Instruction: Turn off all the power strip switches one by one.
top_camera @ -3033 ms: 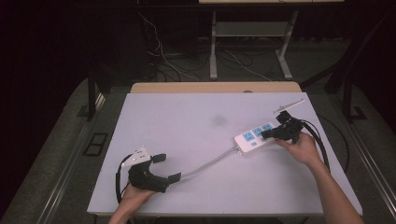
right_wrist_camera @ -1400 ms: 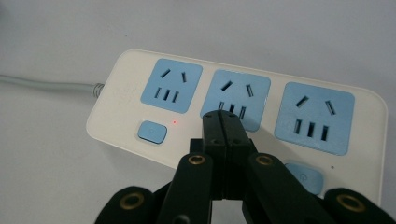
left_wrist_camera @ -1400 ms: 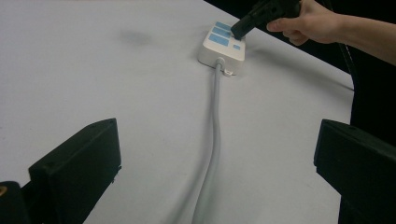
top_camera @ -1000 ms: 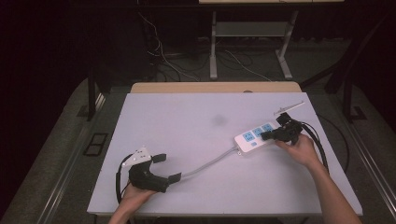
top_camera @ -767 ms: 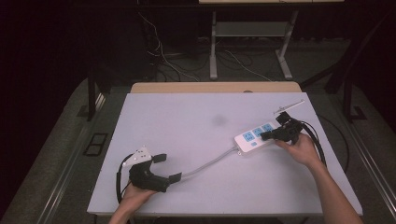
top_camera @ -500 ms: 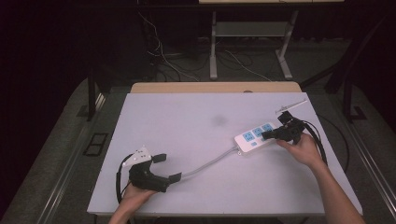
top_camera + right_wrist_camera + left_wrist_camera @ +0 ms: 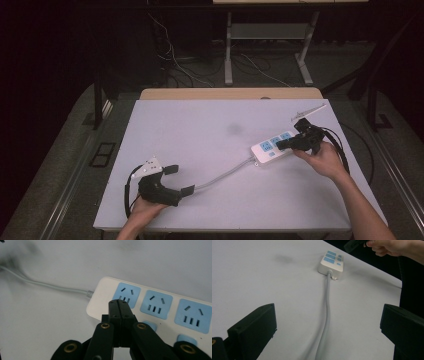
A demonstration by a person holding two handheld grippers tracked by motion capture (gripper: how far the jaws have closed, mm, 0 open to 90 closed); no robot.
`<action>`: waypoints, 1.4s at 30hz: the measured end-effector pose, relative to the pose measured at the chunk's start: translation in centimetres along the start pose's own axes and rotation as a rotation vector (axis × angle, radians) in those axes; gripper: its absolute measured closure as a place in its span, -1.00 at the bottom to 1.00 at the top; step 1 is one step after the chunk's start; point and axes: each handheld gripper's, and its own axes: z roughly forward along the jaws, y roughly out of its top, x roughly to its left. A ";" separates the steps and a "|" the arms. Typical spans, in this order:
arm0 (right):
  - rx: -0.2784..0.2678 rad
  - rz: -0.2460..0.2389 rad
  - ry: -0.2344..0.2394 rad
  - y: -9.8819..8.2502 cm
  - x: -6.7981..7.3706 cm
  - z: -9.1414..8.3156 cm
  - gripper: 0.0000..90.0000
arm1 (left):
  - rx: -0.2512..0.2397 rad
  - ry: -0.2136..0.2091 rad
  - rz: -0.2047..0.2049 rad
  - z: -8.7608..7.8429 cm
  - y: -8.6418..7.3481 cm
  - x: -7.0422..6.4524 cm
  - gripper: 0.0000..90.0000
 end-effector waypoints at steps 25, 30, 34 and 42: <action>0.051 -0.034 0.005 0.7 0.8 2.2 1.00 | -0.002 0.002 0.000 -0.1 0.0 0.0 -1.00; 0.059 -0.021 0.001 0.6 0.5 2.7 1.00 | -0.002 0.003 0.001 -0.1 0.0 0.0 -1.00; 0.062 -0.015 0.000 0.6 0.2 3.0 1.00 | -0.002 0.003 0.001 -0.1 0.0 0.0 -1.00; 0.090 0.001 -0.021 0.1 -0.4 3.7 1.00 | -0.002 0.003 0.001 -0.1 0.0 0.0 -1.00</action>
